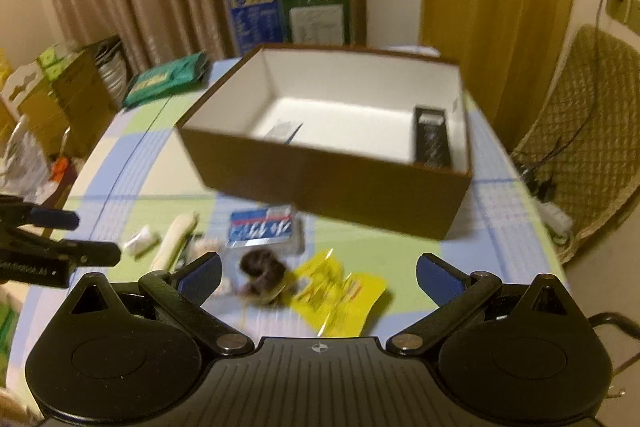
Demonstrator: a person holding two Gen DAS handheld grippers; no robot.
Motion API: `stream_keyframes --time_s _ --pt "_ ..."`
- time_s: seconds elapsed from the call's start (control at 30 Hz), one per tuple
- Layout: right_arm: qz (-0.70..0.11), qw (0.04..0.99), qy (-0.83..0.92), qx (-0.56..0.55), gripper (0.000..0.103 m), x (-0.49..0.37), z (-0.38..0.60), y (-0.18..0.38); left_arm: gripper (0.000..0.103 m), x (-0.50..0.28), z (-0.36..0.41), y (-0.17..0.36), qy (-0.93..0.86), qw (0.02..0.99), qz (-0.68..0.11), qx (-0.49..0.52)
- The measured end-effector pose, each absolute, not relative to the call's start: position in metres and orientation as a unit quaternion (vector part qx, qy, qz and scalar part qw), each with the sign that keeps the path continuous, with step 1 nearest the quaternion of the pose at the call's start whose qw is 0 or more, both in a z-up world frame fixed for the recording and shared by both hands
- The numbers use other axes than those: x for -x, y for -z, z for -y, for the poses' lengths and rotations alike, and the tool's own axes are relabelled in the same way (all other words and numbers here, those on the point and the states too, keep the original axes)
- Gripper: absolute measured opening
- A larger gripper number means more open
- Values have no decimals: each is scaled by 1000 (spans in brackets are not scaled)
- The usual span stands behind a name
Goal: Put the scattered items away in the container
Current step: 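Withdraw both grippers from the brown box back toward the remaining items, then grasp the clear plastic cup with the right gripper while the left gripper grasps the white pill bottle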
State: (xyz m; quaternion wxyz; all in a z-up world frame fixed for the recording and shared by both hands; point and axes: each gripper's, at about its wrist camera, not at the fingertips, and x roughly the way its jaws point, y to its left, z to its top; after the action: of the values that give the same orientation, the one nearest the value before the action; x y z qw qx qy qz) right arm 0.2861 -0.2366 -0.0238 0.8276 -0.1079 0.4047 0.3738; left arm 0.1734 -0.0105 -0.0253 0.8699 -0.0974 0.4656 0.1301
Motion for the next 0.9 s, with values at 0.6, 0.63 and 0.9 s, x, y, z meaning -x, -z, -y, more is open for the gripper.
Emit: stream_keyframes --time_s 0.6,0.63,0.9 --pt "-456 769 -429 130 101 -254 230 75 79 -128 -2 59 -157 843 -500 121" --pt "-457 767 -431 131 101 -253 229 77 79 -127 -3 61 -159 841 -502 122" --pt "-444 754 -453 173 93 -248 221 97 79 -126 -5 76 -164 835 -510 125"
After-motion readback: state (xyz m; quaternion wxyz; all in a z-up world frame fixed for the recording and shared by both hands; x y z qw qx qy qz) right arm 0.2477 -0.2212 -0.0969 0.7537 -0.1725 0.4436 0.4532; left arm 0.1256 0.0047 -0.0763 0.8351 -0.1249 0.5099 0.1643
